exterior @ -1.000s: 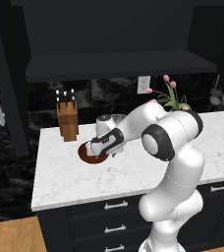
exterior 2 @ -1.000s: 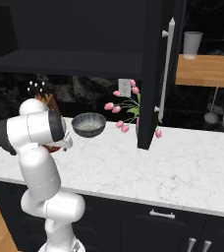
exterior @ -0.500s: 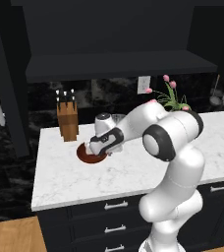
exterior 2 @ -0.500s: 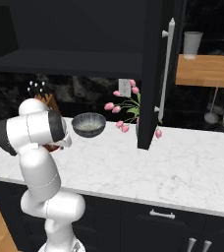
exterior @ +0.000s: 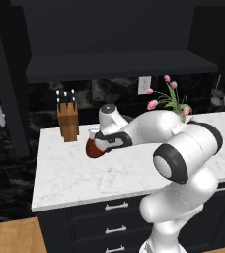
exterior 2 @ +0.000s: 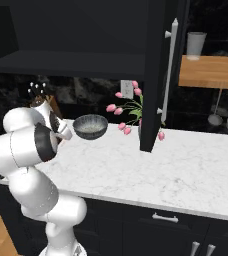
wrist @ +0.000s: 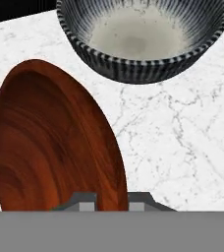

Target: Pick up the bowls on the counter and stack them on top of one another in the open cabinet. Place the smaller bowl on top of the larger bowl.

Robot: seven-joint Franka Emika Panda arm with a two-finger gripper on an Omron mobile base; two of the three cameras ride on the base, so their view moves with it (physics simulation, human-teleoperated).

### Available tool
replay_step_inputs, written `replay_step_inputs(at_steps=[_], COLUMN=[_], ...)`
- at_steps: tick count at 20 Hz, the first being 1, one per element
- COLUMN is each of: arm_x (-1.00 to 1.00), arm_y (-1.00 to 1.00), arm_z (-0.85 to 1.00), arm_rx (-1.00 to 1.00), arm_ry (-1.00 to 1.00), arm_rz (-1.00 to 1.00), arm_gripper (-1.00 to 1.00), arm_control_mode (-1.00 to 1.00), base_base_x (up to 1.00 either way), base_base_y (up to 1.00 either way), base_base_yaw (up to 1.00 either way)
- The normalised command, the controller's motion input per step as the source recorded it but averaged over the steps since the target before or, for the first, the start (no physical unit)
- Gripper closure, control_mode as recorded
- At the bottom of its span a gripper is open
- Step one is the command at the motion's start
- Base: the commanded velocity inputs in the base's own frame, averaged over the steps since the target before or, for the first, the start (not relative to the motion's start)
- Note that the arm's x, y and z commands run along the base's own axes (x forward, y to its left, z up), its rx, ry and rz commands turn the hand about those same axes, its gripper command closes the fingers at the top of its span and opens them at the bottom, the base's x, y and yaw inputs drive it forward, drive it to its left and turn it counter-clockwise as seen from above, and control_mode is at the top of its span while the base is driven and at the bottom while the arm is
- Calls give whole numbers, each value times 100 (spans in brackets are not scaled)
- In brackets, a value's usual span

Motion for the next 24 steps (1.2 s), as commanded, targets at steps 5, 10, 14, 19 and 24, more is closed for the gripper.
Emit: replay_step_inputs(at_steps=[5, 10, 14, 19, 24], arm_x=[-3, 6, 24, 30, 3], arm_y=[-23, -43, -55, -39, -21], arm_z=[84, 47, 41, 41, -11], arm_rx=[2, 8, 17, 17, 1], arm_ry=[-37, -14, 0, 3, 0], arm_rz=[-29, -35, -29, -16, 0], arm_gripper=[100, 100, 100, 100, 100], arm_control_mode=[-100, -100, -100, -100, -100], base_base_x=[0, 0, 0, 0, 0], base_base_y=[0, 0, 0, 0, 0], base_base_yaw=[0, 0, 0, 0, 0])
